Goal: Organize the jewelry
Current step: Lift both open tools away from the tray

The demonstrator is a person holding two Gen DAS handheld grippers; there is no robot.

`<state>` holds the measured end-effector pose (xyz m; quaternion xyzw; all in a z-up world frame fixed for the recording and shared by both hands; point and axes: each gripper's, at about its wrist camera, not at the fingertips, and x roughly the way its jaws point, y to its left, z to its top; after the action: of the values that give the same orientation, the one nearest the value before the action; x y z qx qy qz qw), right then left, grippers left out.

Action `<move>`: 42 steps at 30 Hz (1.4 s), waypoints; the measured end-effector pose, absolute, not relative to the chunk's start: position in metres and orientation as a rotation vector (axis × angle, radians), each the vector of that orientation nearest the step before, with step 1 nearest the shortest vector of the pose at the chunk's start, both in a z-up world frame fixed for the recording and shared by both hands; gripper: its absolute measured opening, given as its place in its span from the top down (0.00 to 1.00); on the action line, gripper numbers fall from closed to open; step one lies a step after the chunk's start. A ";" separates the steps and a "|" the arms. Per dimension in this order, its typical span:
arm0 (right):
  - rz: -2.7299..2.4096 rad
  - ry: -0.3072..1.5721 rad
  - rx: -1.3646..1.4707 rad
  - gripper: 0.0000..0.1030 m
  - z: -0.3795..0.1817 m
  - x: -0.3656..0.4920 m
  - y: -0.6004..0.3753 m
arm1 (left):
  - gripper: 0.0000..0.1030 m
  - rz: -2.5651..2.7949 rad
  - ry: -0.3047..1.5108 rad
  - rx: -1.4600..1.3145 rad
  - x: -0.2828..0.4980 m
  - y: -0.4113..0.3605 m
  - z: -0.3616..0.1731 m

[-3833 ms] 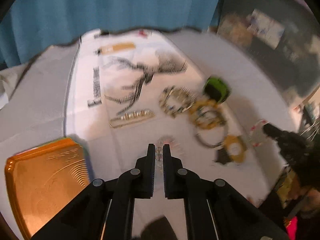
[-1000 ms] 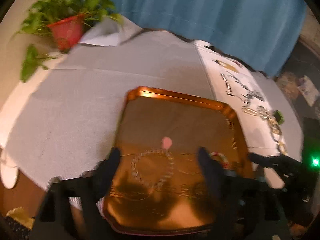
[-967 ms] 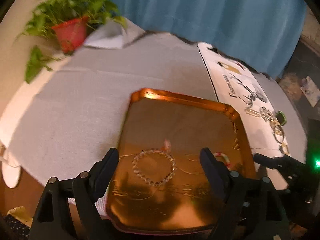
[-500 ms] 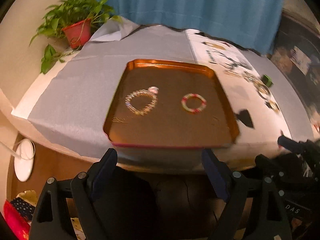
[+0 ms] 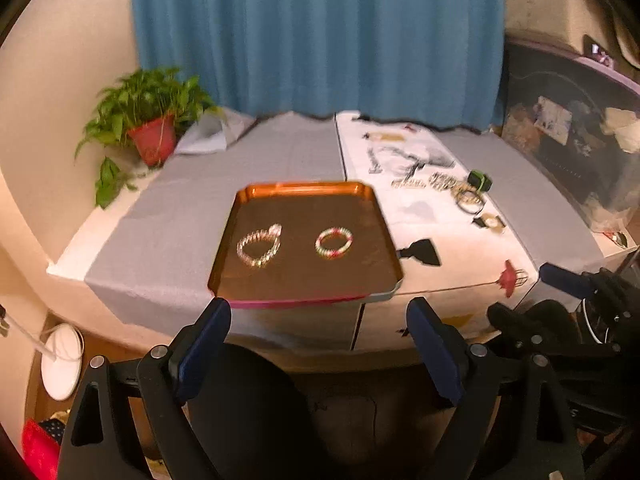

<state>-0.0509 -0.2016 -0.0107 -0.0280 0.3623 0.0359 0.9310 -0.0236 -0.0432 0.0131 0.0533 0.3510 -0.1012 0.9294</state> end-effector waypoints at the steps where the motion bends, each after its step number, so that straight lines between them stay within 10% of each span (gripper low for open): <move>1: 0.072 0.740 -0.054 0.25 -0.010 -0.054 -0.204 | 0.14 -0.213 0.714 0.113 -0.027 -0.045 0.014; 42: 0.031 0.773 0.017 0.25 -0.029 -0.051 -0.240 | 0.13 -0.222 0.795 0.155 -0.011 -0.067 -0.005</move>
<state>-0.0512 -0.2399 -0.0291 0.0084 0.3769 0.0149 0.9261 -0.0110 -0.0673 -0.0048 0.0754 0.3858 -0.1076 0.9132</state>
